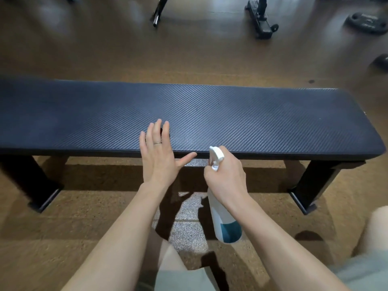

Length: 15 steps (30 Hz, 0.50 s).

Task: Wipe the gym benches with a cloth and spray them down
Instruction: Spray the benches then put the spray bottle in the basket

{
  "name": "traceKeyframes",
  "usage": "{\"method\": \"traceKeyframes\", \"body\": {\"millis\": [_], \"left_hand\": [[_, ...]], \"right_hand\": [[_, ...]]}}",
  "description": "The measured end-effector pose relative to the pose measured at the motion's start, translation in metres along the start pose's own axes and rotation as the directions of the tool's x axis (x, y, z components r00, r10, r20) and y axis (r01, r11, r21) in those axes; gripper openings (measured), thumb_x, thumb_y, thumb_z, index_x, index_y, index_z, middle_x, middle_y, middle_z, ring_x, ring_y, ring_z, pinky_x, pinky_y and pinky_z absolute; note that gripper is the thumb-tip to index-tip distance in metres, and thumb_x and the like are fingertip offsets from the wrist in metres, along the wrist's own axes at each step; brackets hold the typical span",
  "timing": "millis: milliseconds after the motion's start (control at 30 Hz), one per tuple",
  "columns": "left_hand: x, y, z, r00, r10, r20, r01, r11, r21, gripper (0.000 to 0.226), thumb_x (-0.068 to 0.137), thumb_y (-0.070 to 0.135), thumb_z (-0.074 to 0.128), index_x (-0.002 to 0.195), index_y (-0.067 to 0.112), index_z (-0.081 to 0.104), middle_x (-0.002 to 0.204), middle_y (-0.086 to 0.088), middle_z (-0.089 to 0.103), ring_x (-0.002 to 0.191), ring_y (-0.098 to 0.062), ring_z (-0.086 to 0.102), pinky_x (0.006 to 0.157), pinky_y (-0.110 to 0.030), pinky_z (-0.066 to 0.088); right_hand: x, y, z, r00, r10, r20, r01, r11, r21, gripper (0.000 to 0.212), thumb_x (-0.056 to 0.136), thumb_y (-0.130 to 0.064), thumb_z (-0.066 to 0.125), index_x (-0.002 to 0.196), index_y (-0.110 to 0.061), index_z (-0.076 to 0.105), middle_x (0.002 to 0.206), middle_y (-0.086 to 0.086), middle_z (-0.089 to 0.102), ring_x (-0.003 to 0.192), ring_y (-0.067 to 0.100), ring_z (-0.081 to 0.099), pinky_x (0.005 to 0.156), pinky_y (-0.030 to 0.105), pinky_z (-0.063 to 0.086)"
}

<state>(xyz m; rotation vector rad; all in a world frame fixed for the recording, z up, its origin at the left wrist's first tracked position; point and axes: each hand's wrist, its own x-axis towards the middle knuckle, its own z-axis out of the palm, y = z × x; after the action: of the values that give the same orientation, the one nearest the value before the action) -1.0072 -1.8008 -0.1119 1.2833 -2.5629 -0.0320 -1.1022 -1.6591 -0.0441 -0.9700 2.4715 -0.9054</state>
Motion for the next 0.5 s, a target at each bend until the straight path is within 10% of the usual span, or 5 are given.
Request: {"method": "traceKeyframes", "body": {"millis": [233, 500], "left_hand": [[0.001, -0.004, 0.004, 0.999, -0.002, -0.041, 0.002, 1.000, -0.008, 0.112, 0.081, 0.088, 0.039, 0.156, 0.007, 0.024, 0.165, -0.017, 0.026, 0.153, -0.037, 0.025, 0.125, -0.058, 0.016], [-0.015, -0.058, -0.002, 0.874, -0.470, -0.122, 0.459, 0.881, -0.111, 0.134, 0.060, 0.092, 0.059, 0.158, 0.012, 0.014, 0.165, -0.020, 0.013, 0.155, -0.037, 0.010, 0.126, -0.054, 0.005]], "right_hand": [[0.004, -0.004, 0.011, 0.997, -0.079, -0.011, 0.080, 0.992, 0.095, 0.025, 0.086, -0.008, 0.057, 0.099, -0.026, 0.046, 0.092, -0.007, 0.053, 0.076, 0.015, 0.054, 0.069, 0.037, 0.046], [0.022, -0.030, 0.034, 0.961, -0.232, 0.150, 0.185, 0.943, 0.275, 0.023, 0.082, -0.009, 0.056, 0.096, -0.026, 0.048, 0.088, -0.009, 0.052, 0.077, 0.014, 0.053, 0.071, 0.045, 0.050]]}}
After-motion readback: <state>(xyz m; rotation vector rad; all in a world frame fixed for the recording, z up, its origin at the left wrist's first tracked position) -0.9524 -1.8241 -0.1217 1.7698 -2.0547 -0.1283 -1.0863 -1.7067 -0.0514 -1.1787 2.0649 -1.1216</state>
